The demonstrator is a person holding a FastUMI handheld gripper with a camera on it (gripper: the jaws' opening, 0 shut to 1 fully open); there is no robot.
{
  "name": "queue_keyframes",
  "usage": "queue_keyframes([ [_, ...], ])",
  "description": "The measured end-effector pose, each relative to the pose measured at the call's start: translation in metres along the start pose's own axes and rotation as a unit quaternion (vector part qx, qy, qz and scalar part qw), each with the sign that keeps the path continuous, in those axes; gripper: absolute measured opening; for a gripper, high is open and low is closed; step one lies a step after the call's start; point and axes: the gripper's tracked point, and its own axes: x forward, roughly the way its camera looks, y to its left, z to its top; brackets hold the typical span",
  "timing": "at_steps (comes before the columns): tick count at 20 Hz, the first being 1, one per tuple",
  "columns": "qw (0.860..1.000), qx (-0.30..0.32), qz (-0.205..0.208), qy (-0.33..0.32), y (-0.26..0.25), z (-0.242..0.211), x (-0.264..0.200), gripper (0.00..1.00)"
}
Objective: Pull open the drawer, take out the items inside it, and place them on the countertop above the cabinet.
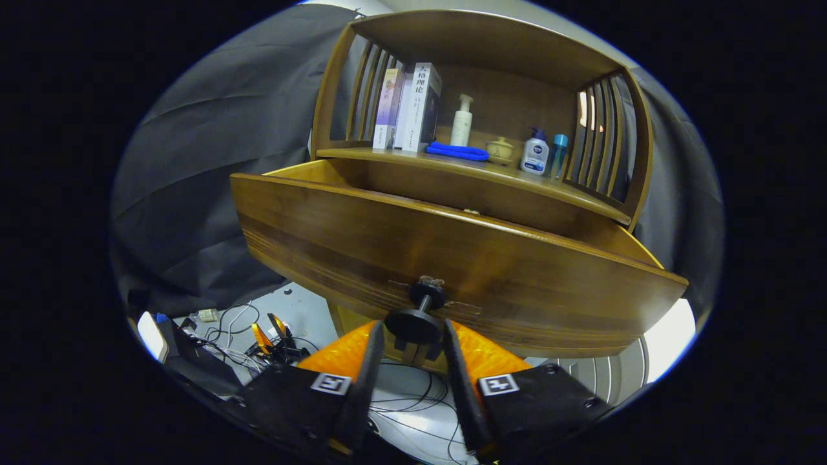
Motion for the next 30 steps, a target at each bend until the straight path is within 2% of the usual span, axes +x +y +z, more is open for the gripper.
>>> queue_keyframes([
  [4,1.000,-0.007,0.004,-0.024,-0.003,0.021,-0.019,1.00],
  [12,0.997,0.022,0.018,-0.073,-0.024,0.081,-0.056,0.98],
  [18,0.995,0.033,0.019,-0.092,-0.050,0.127,-0.046,0.98],
  [24,0.996,0.070,0.033,-0.050,-0.069,0.151,-0.009,0.98],
  [28,0.995,0.079,0.056,0.019,-0.068,0.146,0.023,0.97],
  [30,0.995,0.076,0.049,0.036,-0.075,0.144,0.037,0.97],
])
